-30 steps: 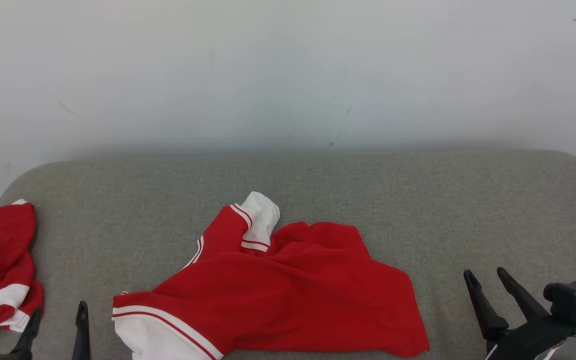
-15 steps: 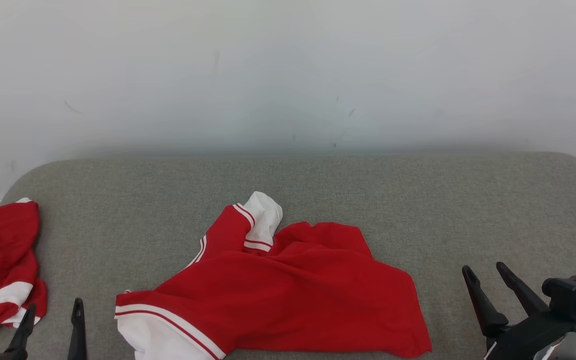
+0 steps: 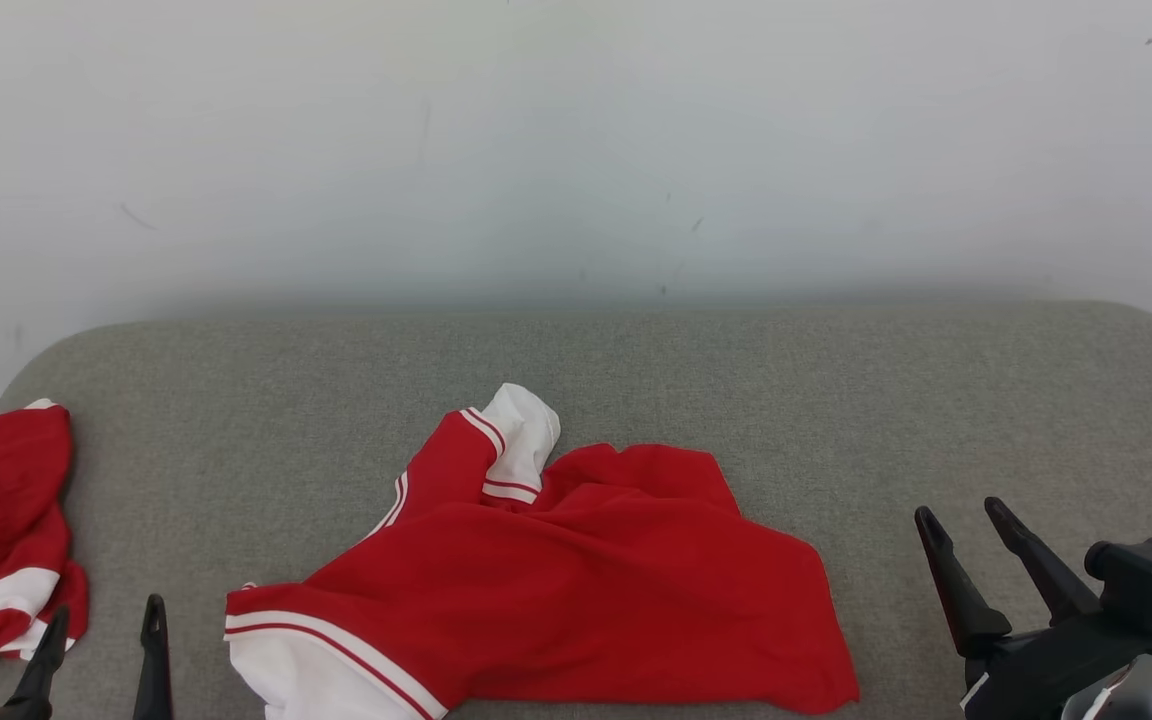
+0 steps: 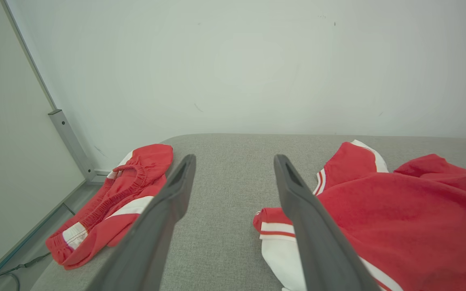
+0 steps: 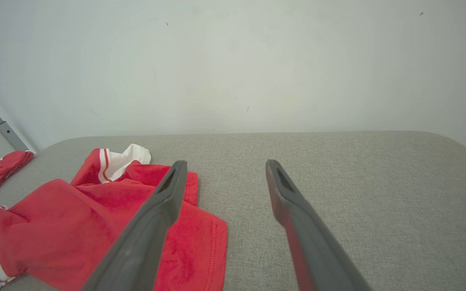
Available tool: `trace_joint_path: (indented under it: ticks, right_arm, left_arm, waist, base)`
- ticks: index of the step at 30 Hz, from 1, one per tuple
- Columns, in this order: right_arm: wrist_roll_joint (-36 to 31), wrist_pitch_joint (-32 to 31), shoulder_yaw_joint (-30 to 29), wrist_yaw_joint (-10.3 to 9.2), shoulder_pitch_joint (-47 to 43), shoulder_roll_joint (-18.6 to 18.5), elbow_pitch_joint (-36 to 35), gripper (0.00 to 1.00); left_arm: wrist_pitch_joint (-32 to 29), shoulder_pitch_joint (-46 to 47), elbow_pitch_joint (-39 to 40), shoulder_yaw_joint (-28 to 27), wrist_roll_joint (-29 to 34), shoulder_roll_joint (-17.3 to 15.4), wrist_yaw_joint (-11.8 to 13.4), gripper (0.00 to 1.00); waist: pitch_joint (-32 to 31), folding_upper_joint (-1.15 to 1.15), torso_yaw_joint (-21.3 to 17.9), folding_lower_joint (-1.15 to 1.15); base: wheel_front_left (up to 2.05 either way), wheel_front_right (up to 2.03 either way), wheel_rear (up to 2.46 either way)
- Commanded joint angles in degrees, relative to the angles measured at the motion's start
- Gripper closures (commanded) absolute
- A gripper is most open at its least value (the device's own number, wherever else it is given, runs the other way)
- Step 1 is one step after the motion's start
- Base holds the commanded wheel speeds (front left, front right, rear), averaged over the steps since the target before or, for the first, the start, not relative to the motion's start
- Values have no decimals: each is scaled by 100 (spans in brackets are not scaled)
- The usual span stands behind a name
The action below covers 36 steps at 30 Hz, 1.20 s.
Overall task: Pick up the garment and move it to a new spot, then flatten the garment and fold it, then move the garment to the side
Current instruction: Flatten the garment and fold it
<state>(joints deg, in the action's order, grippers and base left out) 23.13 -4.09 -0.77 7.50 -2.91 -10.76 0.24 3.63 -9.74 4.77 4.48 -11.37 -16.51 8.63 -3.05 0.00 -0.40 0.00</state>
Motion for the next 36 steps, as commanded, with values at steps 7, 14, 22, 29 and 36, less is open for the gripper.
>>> trace_joint_path:
  ticks: [7, 14, 22, 29, 36]
  right_arm:
    - [-61, -221, -5, -2, -109, 24, -137, 0]
    - [144, -579, 185, -2, -182, -69, 12, 0]
    - [353, -775, 524, -2, -212, -166, 384, 0]
    - [402, -662, 794, -2, -27, -197, 897, 0]
    - [411, -454, 1096, -2, 246, -158, 1409, 0]
  left_arm:
    - [-103, -52, 17, 123, -96, -47, -74, 0]
    - [-279, -169, -253, 523, -322, 152, -385, 0]
    - [-303, -69, -987, 671, -598, 301, -568, 0]
    - [-168, 188, -1698, 650, -830, 382, -761, 0]
    - [-32, 601, -2507, 694, -964, 374, -1037, 0]
  waist:
    - [21, 0, 7, 0]
    - [128, 0, 37, 0]
    - [245, 0, 70, 0]
    - [336, 0, 72, 0]
    - [410, 0, 68, 0]
  base:
    - [0, 0, 0]
    - [0, 0, 0]
    - [0, 0, 0]
    - [0, 0, 0]
    - [0, 0, 0]
